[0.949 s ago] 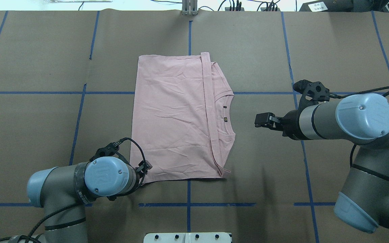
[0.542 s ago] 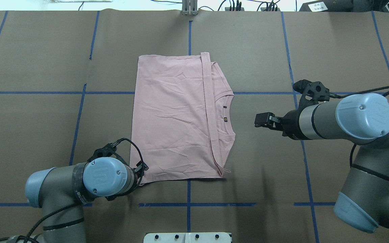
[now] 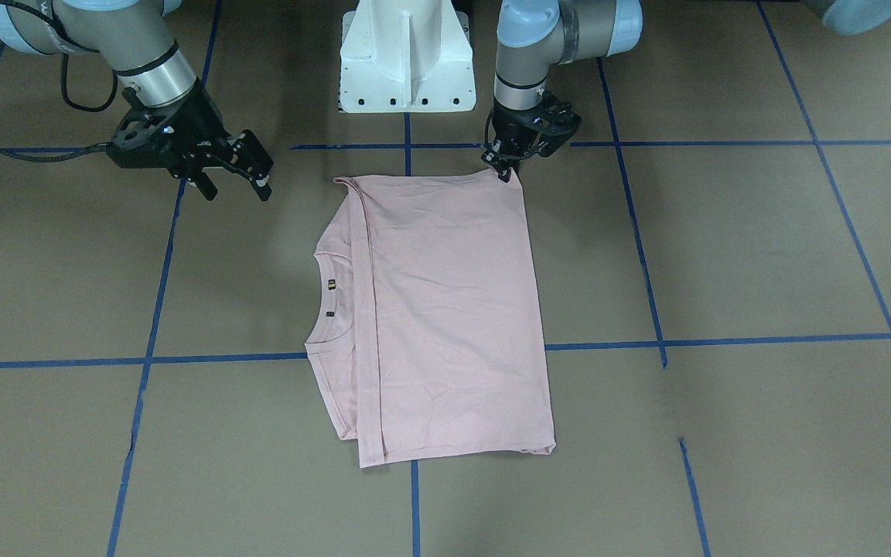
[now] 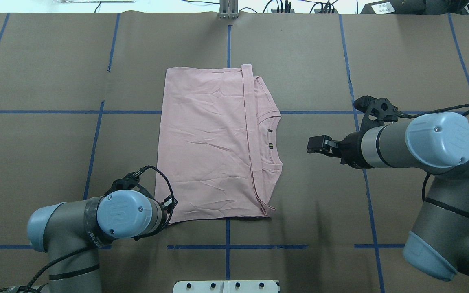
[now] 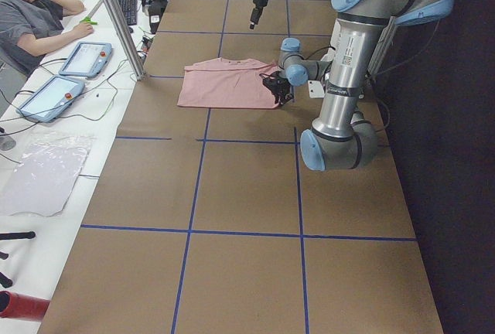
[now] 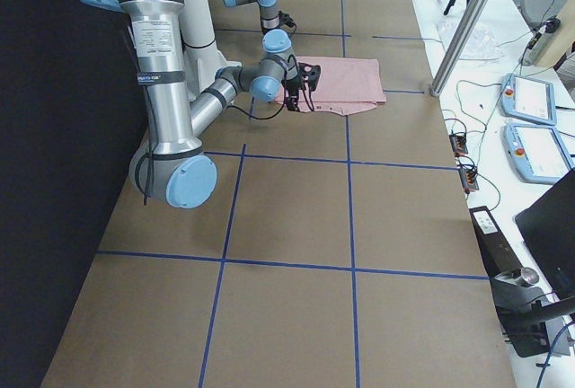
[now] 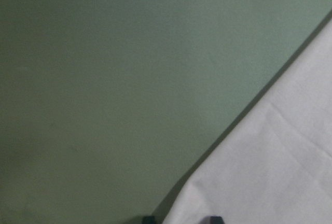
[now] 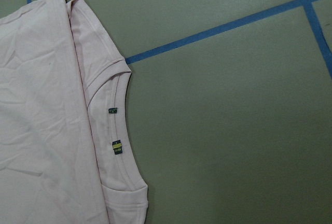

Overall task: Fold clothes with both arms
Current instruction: 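Move the left gripper down to the shirt's corner nearest the robot, then move the right gripper to the shirt's other near corner and grasp it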

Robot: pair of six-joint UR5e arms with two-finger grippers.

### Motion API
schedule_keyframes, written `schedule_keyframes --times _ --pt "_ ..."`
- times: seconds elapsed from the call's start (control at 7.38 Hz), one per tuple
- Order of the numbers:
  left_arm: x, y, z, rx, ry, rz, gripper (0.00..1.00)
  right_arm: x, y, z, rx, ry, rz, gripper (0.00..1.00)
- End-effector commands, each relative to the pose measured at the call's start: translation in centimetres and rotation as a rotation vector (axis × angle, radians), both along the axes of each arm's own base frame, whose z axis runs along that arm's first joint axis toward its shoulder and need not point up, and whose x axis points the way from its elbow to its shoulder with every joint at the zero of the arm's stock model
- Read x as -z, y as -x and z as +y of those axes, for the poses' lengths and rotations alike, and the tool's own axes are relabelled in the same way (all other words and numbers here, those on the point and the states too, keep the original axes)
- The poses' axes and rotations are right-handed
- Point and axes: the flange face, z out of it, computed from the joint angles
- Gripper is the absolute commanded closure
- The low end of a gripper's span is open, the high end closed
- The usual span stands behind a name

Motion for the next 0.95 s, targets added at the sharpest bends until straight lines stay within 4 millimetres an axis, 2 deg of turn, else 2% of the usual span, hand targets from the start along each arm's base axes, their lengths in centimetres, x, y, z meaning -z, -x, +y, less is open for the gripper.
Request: schedule_keyframes --times 0.0,0.27,0.41,0.54,0.68,0.81 --pt "0.3 0.2 0.1 0.000 -0.001 0.007 1.00 0.0 0.0 0.0 -0.001 0.000 0.001 0.00" --pt "0.9 0.4 0.2 -0.012 -0.017 0.020 1.00 0.1 0.6 0.2 0.006 0.006 0.004 0.00" --pt "0.9 0.5 0.1 -0.034 -0.038 0.015 1.00 2.0 2.5 -0.5 0.008 0.044 0.047 0.00" --pt "1.0 0.5 0.1 -0.039 -0.044 0.016 1.00 6.3 5.8 -0.6 0.030 0.098 0.134 0.00" --pt "1.3 0.8 -0.1 -0.035 -0.046 0.021 1.00 7.1 8.7 0.4 0.034 0.156 0.160 0.00" --pt "2.0 1.3 -0.1 -0.035 -0.054 0.037 1.00 6.9 10.8 1.5 0.024 0.214 0.162 0.00"
